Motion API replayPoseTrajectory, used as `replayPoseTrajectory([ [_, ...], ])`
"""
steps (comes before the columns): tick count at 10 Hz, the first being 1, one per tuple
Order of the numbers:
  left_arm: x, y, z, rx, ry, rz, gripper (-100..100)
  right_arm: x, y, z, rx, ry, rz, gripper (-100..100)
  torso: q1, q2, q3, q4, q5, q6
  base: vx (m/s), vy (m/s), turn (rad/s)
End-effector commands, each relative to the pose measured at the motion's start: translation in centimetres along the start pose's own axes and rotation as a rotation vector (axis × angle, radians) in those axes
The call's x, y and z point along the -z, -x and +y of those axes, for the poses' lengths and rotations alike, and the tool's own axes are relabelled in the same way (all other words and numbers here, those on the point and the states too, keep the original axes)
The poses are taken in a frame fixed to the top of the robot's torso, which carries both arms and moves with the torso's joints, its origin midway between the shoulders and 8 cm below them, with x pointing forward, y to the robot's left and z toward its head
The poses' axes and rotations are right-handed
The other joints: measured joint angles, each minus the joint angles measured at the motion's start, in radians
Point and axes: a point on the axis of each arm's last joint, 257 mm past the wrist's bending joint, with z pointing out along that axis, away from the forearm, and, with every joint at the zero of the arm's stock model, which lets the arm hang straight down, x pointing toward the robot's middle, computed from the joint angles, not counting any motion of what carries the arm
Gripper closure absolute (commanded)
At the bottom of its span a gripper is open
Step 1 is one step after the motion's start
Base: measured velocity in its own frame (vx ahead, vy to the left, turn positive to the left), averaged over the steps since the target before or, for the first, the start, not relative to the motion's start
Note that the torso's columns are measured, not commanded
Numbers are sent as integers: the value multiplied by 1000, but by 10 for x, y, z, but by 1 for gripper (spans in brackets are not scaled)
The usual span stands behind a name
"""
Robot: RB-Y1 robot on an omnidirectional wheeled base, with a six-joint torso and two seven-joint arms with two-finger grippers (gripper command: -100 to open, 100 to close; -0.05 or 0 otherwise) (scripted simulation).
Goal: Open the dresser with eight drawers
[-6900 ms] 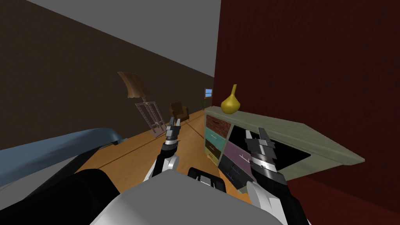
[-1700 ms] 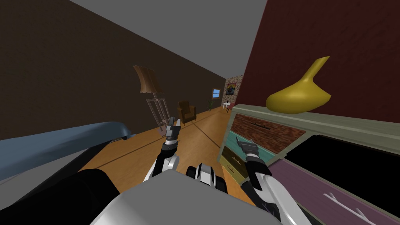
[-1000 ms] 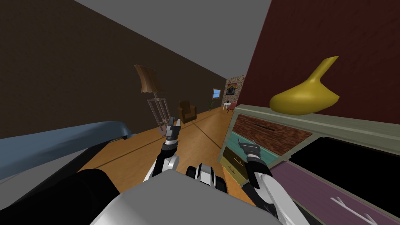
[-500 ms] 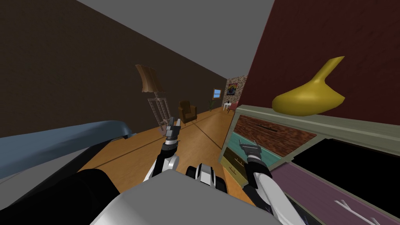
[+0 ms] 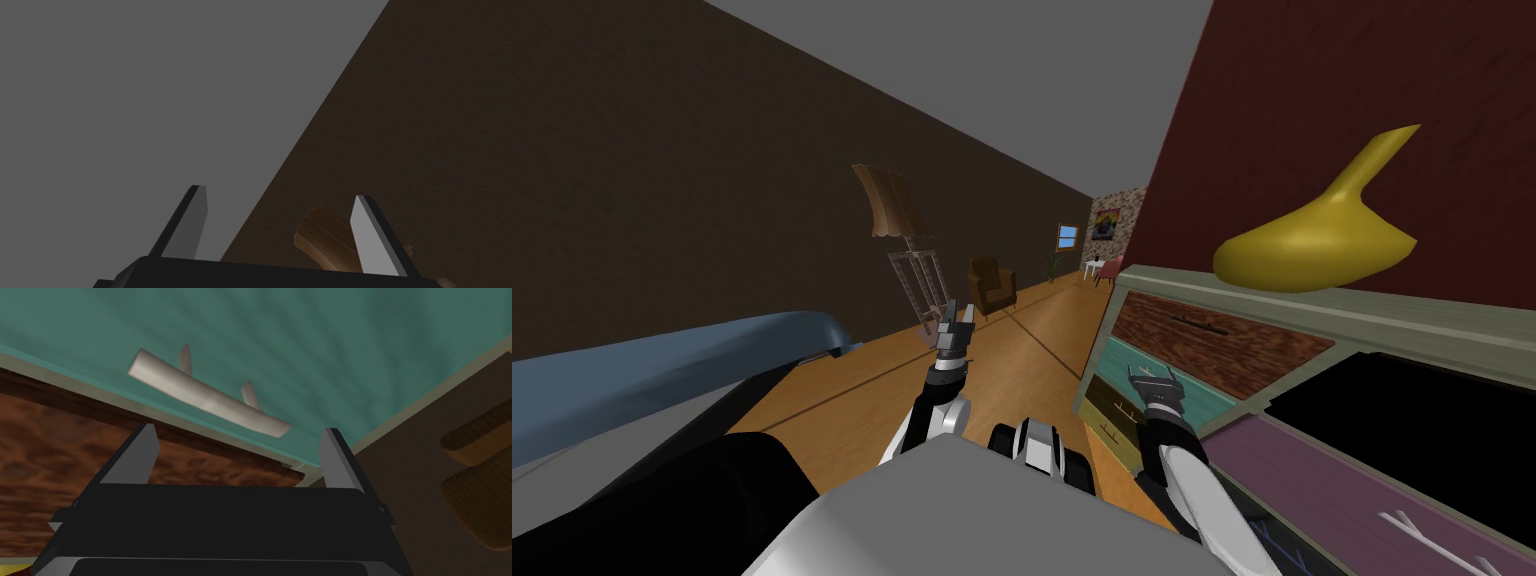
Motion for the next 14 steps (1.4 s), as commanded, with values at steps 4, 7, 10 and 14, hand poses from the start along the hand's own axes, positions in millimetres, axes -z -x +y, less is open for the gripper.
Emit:
replayPoseTrajectory([
  [4, 0, 0, 0, 0, 0, 0, 0, 4, -28, -8, 172, -52, 49, -100, 6, 6, 3, 4, 4, 0, -6, 7, -11],
  [7, 0, 0, 0, 0, 0, 0, 0, 8, -42, -12, 275, -84, 75, -100, 11, 9, 5, 5, 6, -2, -10, 7, -16],
  [10, 0, 0, 0, 0, 0, 0, 0, 10, -45, -14, 349, -99, 75, -100, 11, 8, 4, 5, 6, -2, -10, 9, -12],
  [14, 0, 0, 0, 0, 0, 0, 0, 14, -53, -19, 494, -134, 80, -100, 11, 8, 4, 5, 6, -2, -11, 10, -12],
])
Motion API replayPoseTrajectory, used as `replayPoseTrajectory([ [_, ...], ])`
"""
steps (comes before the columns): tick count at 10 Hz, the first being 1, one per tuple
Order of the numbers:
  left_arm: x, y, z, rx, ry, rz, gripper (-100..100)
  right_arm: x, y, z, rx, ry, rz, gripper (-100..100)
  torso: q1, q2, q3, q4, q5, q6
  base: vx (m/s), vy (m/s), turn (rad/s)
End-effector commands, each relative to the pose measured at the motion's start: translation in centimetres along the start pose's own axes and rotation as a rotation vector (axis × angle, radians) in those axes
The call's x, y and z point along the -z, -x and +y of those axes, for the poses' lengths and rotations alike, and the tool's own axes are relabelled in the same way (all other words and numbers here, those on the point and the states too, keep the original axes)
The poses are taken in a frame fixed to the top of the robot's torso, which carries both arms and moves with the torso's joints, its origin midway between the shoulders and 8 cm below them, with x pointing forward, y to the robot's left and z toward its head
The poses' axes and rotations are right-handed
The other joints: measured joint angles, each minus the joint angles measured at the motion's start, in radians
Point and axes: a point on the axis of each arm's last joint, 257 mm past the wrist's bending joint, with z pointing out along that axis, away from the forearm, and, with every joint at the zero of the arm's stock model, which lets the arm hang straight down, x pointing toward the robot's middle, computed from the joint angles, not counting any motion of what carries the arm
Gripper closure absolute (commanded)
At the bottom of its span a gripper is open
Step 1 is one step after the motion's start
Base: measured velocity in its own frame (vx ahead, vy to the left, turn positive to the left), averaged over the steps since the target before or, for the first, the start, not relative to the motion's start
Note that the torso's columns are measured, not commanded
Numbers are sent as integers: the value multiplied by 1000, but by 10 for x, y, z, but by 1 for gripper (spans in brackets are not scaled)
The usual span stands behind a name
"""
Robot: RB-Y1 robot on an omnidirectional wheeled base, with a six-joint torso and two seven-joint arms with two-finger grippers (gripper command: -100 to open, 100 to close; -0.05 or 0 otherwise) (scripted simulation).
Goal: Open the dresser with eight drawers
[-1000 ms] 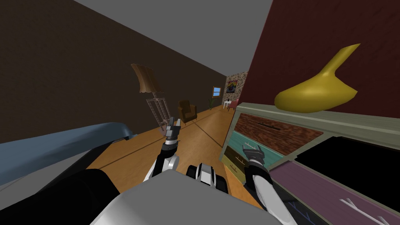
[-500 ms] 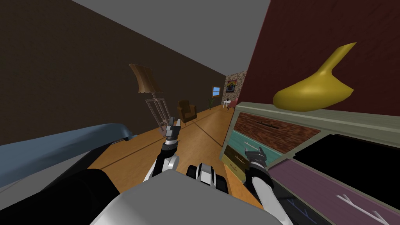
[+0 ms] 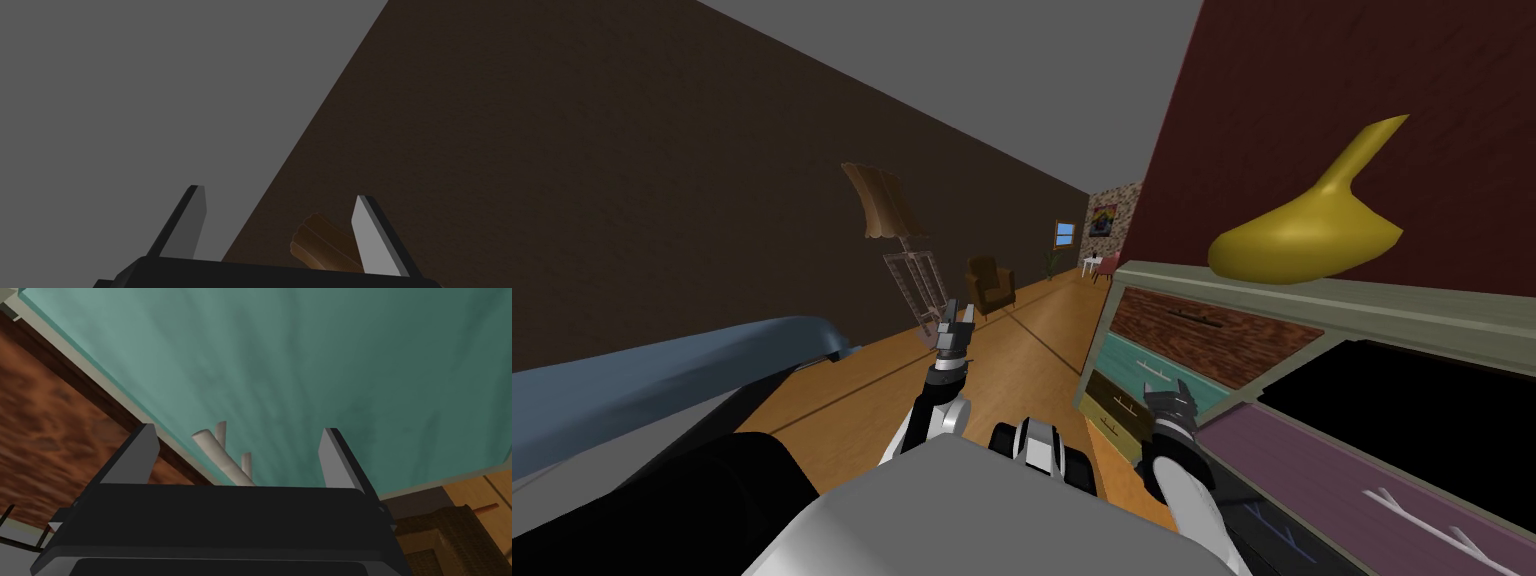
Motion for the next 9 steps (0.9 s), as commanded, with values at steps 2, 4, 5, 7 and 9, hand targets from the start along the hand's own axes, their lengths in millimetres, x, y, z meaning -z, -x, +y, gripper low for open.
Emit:
replayPoseTrajectory([
  [2, 0, 0, 0, 0, 0, 0, 0, 2, -6, -4, 132, -37, -6, -100, 0, 0, 0, 0, 0, 0, -10, 11, -13],
  [4, 0, 0, 0, 0, 0, 0, 0, 3, -7, -6, 182, -53, -12, -100, 0, 0, 0, 0, 0, 0, -5, 13, -8],
  [5, 0, 0, 0, 0, 0, 0, 0, 3, -8, -8, 205, -60, -16, -100, 0, 0, 0, 0, 0, 0, -2, 11, -3],
  [7, 0, 0, 0, 0, 0, 0, 0, -5, -7, -14, 193, -54, -20, -100, 0, 0, 0, 0, 0, 0, 35, 0, -28],
  [9, 0, 0, 0, 0, 0, 0, 0, -2, -8, -12, 192, -56, -17, 100, 0, -1, -1, -1, 0, 0, 26, -2, -5],
])
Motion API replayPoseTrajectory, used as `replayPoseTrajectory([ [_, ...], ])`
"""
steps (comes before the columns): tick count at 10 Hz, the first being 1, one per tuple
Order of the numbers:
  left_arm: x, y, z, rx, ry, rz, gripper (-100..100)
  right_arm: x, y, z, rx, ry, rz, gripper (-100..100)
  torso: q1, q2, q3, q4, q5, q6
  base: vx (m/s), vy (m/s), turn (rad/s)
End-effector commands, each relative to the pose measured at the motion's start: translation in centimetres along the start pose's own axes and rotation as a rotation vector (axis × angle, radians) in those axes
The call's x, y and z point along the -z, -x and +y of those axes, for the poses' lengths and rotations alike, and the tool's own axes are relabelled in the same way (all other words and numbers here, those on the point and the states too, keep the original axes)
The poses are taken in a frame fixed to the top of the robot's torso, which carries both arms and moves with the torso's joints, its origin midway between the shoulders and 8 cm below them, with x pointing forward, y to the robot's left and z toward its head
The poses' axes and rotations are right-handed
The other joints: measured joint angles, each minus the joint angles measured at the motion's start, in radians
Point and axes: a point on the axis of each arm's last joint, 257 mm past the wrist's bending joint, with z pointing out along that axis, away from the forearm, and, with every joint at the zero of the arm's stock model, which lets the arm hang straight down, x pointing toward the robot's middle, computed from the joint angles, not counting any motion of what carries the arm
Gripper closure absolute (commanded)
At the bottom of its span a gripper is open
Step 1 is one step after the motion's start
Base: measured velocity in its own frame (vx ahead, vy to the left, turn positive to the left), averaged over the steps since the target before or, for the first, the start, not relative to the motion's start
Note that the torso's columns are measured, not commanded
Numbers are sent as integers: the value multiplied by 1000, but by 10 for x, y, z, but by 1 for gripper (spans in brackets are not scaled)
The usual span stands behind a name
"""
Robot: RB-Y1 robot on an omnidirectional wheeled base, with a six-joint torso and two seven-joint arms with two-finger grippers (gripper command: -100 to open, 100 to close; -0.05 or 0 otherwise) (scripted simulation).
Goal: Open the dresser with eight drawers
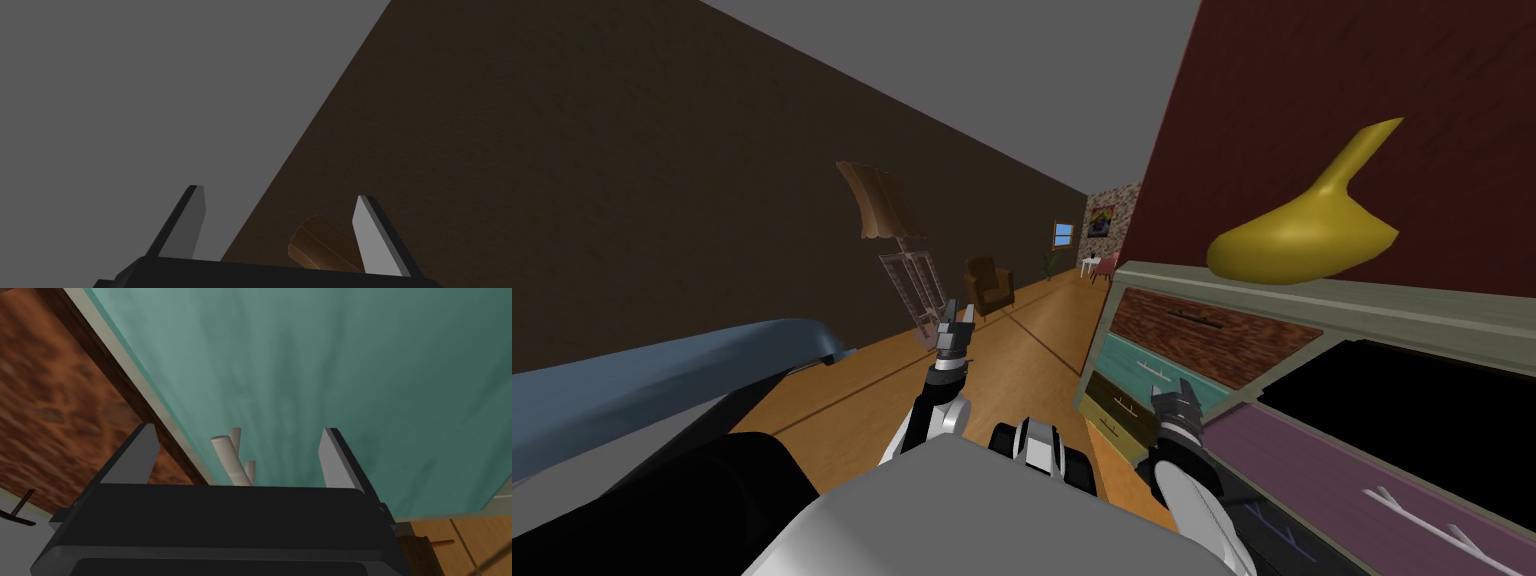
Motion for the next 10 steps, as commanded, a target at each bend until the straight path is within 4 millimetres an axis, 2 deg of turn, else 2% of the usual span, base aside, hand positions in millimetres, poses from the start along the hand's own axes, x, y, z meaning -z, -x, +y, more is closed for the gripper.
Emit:
replayPoseTrajectory([
  [1, 0, 0, 0, 0, 0, 0, 0, 1, 3, -1, -1, 0, -6, 100, 0, 3, 2, 1, 0, 0, -75, 61, -53],
  [6, 0, 0, 0, 0, 0, 0, 0, 2, 9, -4, -3, 0, -17, 100, 1, 2, 2, 1, 0, 0, -136, 105, -31],
  [7, 0, 0, 0, 0, 0, 0, 0, 0, 9, -6, -20, -11, -12, -100, -3, -3, -1, 0, -1, 0, 68, -30, 43],
  [10, 0, 0, 0, 0, 0, 0, 0, -3, 10, -9, -43, -27, -3, -100, -3, -4, -3, -1, -1, 0, 135, -103, 34],
])
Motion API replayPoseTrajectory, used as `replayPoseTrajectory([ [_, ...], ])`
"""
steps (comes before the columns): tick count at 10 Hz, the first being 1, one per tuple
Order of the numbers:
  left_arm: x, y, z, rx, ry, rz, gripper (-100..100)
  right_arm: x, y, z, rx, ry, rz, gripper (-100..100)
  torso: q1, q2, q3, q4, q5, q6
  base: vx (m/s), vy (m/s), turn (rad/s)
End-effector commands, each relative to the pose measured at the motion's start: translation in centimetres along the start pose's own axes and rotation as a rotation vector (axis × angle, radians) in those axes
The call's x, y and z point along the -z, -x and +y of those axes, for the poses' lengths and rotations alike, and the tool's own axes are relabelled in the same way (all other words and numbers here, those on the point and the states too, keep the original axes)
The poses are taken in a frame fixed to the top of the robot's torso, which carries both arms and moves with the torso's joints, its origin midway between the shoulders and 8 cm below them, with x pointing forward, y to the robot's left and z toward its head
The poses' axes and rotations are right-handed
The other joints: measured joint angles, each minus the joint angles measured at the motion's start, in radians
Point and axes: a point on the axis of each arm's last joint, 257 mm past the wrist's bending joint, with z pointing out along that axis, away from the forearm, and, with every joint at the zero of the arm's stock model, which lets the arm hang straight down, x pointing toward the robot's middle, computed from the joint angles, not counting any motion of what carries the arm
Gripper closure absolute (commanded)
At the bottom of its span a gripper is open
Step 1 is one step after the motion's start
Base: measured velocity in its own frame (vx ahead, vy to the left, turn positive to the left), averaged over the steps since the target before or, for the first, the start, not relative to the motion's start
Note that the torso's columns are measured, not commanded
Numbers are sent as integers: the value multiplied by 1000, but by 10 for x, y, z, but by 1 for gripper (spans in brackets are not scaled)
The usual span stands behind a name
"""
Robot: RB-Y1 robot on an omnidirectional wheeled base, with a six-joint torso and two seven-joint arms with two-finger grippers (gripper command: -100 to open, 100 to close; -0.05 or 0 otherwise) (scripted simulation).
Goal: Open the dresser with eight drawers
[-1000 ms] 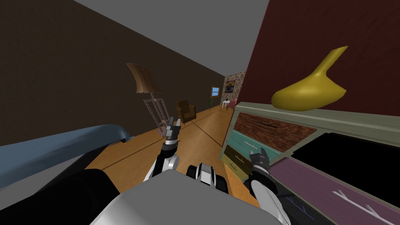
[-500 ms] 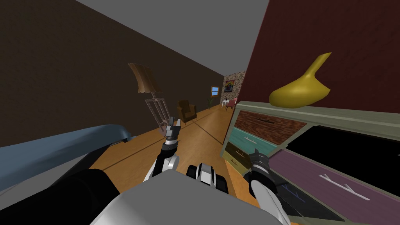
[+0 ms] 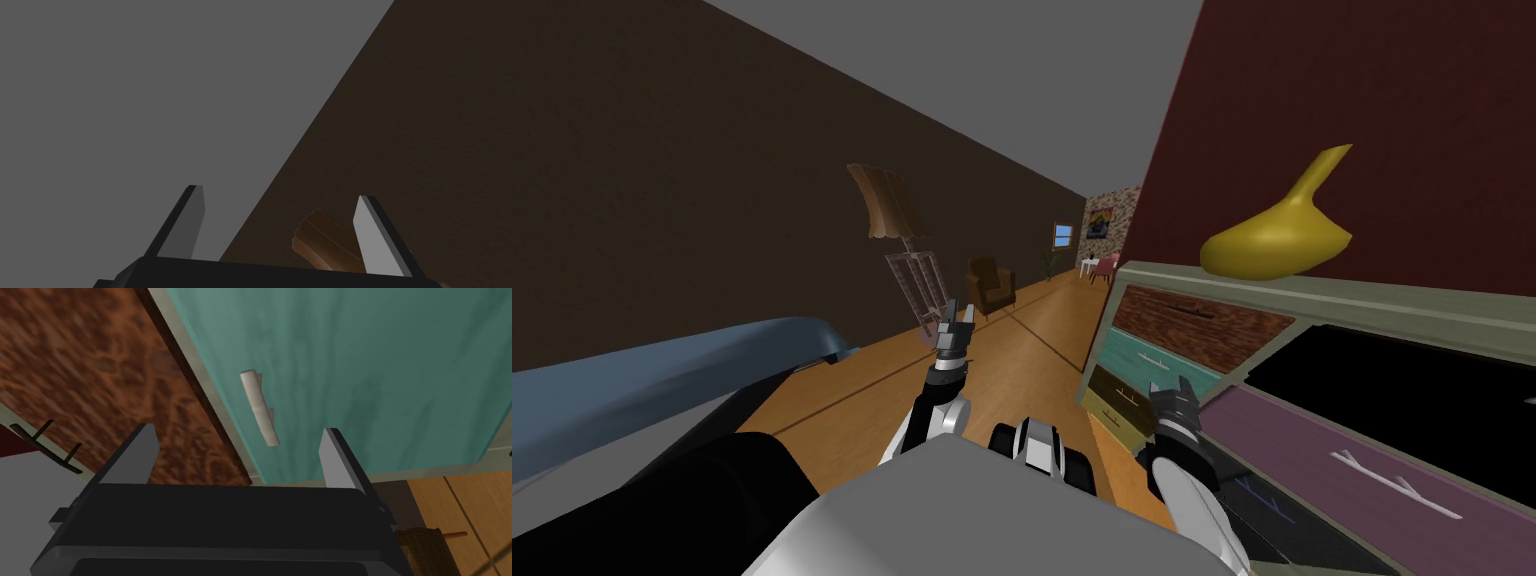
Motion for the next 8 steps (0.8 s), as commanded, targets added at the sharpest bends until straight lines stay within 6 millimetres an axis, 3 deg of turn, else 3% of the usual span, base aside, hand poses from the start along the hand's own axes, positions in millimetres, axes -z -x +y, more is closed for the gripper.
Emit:
replayPoseTrajectory([
  [1, 0, 0, 0, 0, 0, 0, 0, -3, 1, -4, -27, -20, 10, -100, 2, 4, 3, 1, 1, 0, 141, -122, 43],
  [2, 0, 0, 0, 0, 0, 0, 0, -2, 0, -3, -19, -13, 7, -100, 4, 7, 4, 2, 1, 0, 65, -56, 13],
  [8, 0, 0, 0, 1, 0, 0, 0, -36, -89, -27, 1, -62, 171, -100, 2, 5, 3, 1, 1, 0, -88, 11, 285],
])
